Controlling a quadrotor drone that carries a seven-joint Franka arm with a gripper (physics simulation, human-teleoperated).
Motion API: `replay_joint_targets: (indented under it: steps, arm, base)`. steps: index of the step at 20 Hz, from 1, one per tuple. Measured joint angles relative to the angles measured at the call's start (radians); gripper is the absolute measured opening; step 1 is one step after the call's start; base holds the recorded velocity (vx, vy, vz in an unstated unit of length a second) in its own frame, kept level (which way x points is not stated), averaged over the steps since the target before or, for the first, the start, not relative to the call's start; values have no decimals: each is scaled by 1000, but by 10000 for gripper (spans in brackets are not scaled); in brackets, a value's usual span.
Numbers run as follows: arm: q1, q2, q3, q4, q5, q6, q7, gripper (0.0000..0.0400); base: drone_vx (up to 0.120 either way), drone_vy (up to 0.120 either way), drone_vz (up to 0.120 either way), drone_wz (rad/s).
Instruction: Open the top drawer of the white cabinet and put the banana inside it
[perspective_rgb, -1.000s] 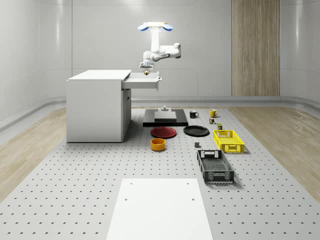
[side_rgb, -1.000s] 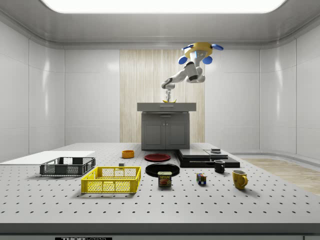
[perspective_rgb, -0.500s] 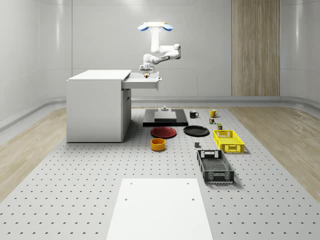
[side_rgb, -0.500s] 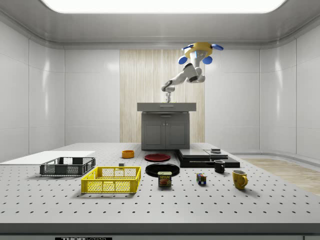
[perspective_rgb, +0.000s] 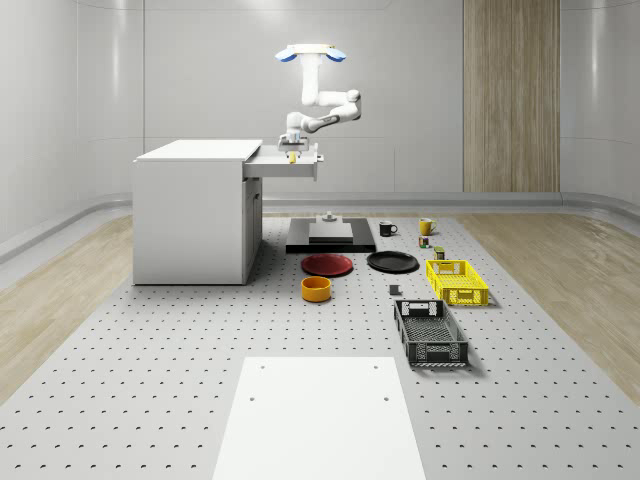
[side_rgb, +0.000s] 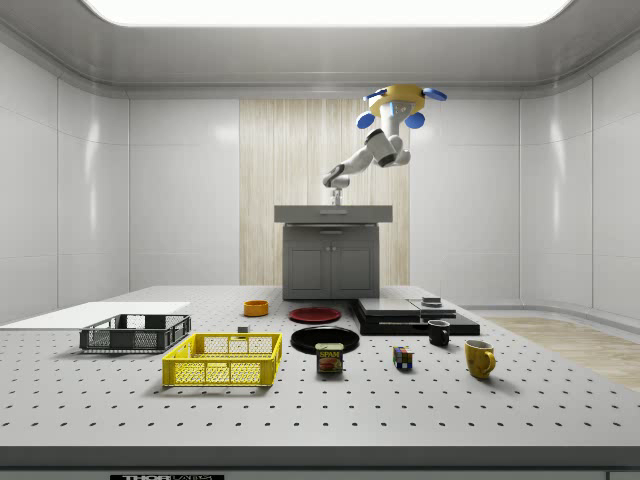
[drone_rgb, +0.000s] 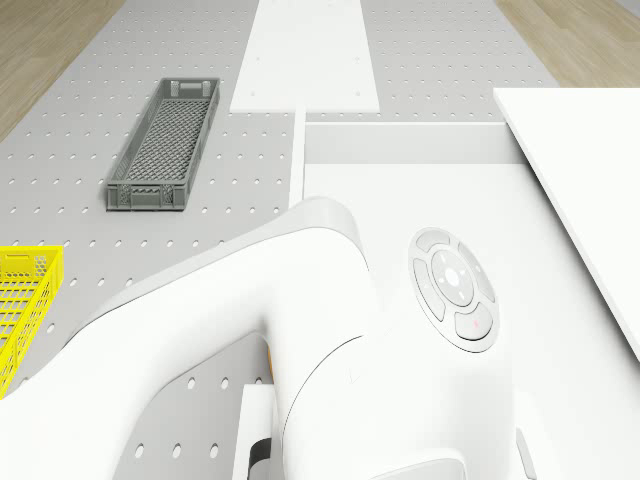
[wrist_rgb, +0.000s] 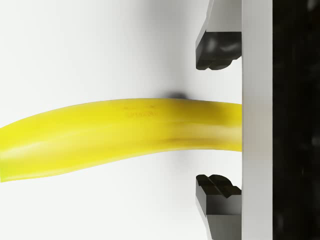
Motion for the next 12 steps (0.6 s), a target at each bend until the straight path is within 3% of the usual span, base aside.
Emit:
replay_joint_targets:
  steps: [5,12]
  arm:
    - [-16,2,-38,-20,-28,-28,19,381]
    - [-28,8,-65,-33,-48,-51,30,396]
  base:
    - [0,0,0,0]
    - [0,0,0,0]
